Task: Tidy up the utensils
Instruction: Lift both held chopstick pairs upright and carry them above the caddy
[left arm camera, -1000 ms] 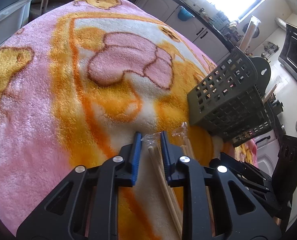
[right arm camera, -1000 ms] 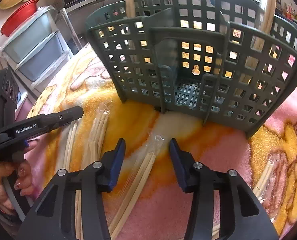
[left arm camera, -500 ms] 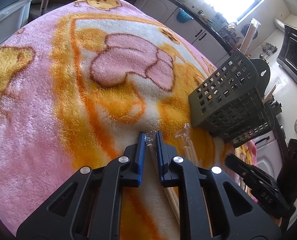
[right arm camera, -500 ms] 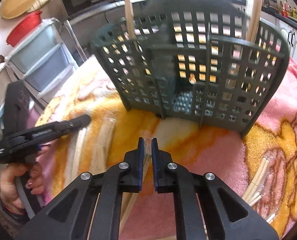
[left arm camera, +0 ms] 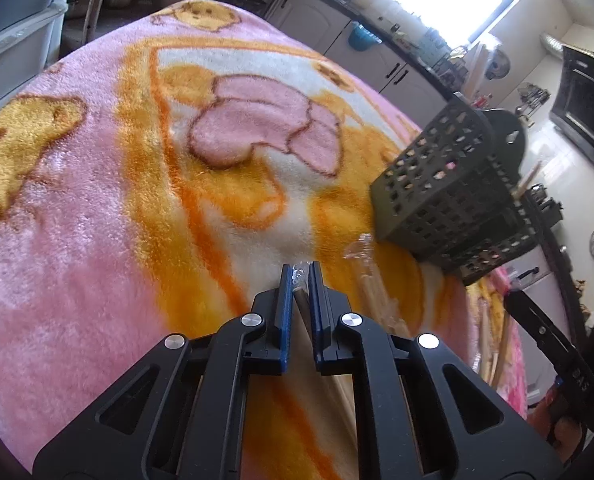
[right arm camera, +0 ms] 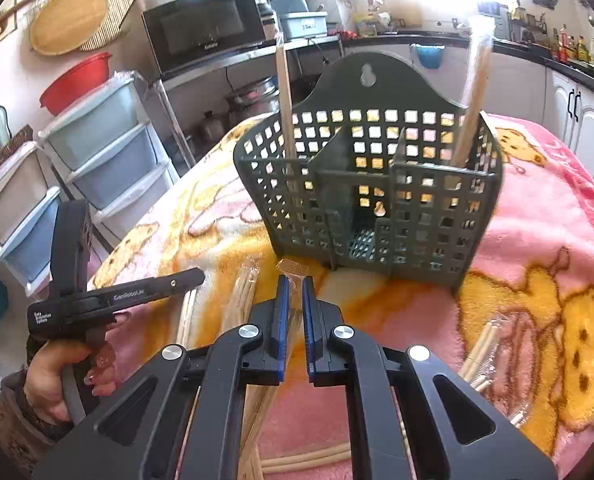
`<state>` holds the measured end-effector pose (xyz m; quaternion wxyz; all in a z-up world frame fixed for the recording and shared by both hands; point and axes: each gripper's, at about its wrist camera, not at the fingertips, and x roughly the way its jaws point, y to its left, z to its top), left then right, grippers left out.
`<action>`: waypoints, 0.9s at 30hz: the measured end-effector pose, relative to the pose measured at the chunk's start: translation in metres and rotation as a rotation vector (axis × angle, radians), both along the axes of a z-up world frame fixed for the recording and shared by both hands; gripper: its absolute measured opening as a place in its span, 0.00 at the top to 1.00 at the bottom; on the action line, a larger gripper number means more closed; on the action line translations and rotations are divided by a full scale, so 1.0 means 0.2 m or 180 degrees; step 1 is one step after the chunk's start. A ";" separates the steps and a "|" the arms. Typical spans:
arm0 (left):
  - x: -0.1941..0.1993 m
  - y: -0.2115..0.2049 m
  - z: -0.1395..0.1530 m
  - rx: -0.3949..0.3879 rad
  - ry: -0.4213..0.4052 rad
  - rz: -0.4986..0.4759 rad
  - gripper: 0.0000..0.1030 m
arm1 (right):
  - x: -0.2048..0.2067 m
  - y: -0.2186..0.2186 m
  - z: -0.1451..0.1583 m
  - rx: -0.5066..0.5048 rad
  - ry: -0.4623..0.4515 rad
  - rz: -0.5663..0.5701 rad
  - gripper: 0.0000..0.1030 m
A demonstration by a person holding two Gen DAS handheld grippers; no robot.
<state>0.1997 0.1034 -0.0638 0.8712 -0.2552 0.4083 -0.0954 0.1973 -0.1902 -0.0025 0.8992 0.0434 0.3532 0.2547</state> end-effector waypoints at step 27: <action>-0.32 -0.18 0.57 -0.0012 -0.1103 -0.0182 0.97 | -0.24 -0.12 0.31 0.0423 -0.0576 -0.0042 0.93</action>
